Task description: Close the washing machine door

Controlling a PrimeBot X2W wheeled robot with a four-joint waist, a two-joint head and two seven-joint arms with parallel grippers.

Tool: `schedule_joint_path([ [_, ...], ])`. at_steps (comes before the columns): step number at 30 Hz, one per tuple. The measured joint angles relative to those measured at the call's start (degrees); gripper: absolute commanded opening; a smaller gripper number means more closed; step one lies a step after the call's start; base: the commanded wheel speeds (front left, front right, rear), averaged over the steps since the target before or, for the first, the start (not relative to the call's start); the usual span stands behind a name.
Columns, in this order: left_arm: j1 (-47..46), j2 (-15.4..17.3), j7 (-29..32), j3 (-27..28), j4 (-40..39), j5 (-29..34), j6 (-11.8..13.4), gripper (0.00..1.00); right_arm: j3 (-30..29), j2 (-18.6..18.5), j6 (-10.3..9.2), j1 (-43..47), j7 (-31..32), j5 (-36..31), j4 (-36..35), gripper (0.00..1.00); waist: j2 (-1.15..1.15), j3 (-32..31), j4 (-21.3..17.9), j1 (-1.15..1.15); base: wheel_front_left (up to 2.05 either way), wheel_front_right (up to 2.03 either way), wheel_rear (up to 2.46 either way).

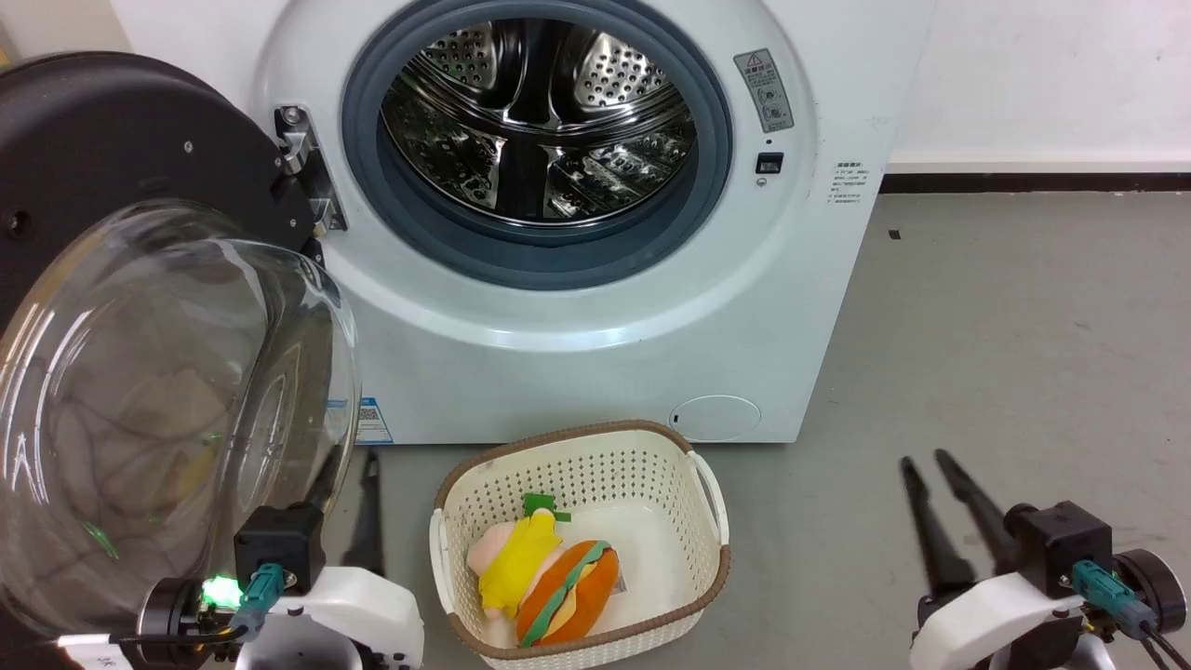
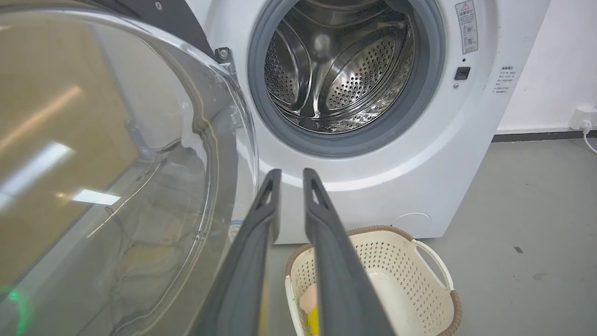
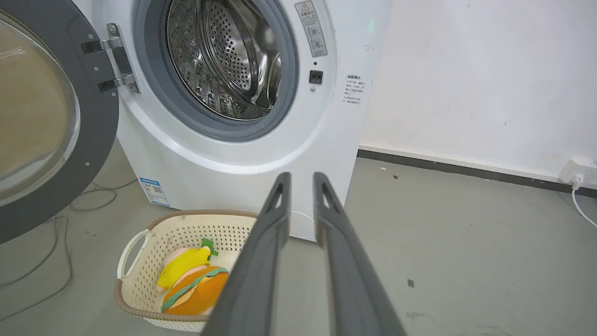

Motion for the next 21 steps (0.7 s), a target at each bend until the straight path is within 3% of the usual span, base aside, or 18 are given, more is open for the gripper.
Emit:
schedule_joint_path([
  [21,-0.2,0.07,-1.89,-1.36,-1.24,0.01,2.03,1.0,-0.65,0.0,0.0,0.0,-1.83,2.94,-0.01,1.0,0.0,0.47,0.79,0.0,0.0,0.0,0.0],
])
